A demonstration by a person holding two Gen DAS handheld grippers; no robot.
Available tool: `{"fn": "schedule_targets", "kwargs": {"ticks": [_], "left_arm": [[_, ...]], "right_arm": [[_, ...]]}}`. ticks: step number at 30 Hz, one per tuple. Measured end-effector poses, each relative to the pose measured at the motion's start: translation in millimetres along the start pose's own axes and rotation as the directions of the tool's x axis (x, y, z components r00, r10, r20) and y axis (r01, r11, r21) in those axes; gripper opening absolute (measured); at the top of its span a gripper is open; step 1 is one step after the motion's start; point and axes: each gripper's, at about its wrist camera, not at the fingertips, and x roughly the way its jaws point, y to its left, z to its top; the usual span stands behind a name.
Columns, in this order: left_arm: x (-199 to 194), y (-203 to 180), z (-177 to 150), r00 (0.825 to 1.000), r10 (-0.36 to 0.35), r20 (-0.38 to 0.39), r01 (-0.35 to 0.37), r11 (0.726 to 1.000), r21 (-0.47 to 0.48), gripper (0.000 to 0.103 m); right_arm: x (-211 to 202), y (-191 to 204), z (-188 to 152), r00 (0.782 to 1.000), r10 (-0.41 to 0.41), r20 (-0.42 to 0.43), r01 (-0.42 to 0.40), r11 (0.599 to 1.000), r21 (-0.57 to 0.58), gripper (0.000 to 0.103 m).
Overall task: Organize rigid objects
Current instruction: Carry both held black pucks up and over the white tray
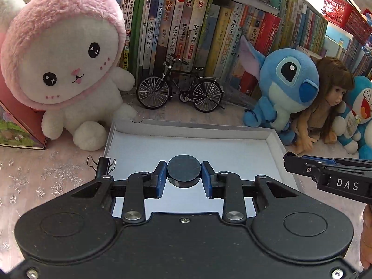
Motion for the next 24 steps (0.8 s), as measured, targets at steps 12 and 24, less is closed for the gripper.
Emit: {"fn": "schedule_targets", "kwargs": {"ticks": [12, 24], "left_arm": [[53, 12, 6, 0.997, 0.060, -0.041, -0.060, 0.998, -0.010, 0.030], [83, 3, 14, 0.996, 0.084, -0.043, -0.083, 0.996, 0.025, 0.030]], "right_arm": [[75, 5, 6, 0.998, -0.042, -0.049, 0.043, 0.999, 0.009, 0.037], [104, 8, 11, 0.995, -0.093, -0.048, 0.092, 0.996, -0.021, 0.037]]}}
